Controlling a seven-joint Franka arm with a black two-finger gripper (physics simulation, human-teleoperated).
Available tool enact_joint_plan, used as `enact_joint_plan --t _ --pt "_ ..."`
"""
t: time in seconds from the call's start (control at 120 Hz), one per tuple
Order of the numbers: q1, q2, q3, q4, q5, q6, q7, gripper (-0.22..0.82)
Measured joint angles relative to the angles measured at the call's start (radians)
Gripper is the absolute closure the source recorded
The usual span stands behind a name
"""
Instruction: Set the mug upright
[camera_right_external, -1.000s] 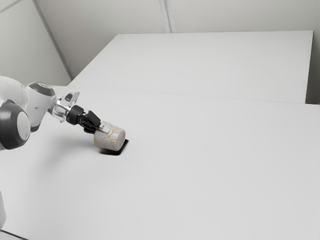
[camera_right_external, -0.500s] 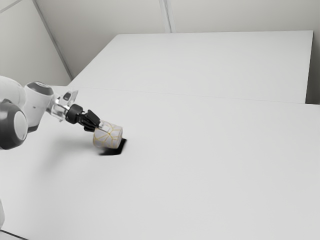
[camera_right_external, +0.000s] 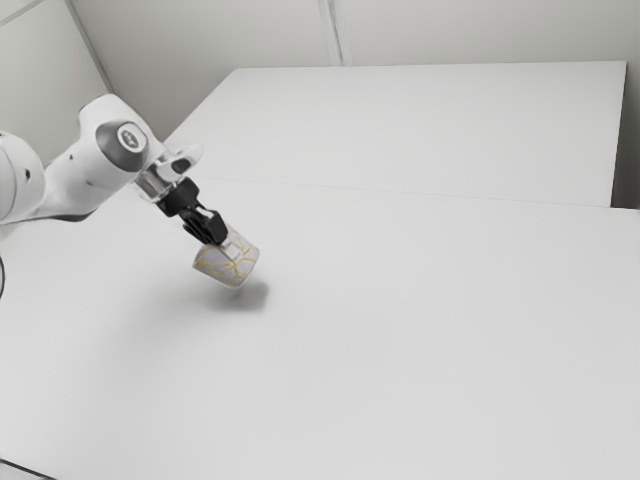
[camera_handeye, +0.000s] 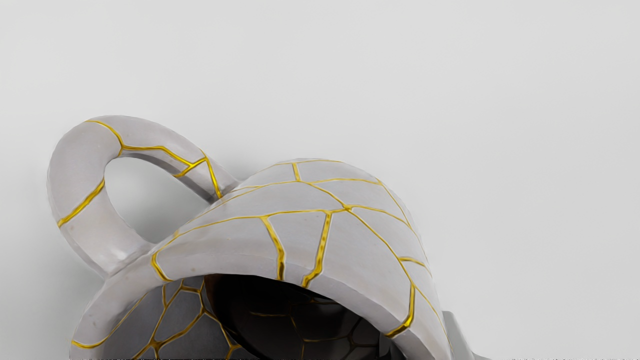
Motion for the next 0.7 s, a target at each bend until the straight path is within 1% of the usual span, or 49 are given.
enact_joint_plan --t 0.1,0.233,0.508,0.7 --pt "-0.091 -0.052 0.004 -0.075 0.132 0.098 -0.118 0.79" --pt "-0.168 -0.056 0.027 -0.094 0.268 0.173 -0.278 0.79" --pt "-0.232 -0.041 0.038 -0.126 0.380 0.238 -0.541 0.79" --pt "-0.237 -0.018 0.050 -0.140 0.422 0.243 -0.672 0.78"
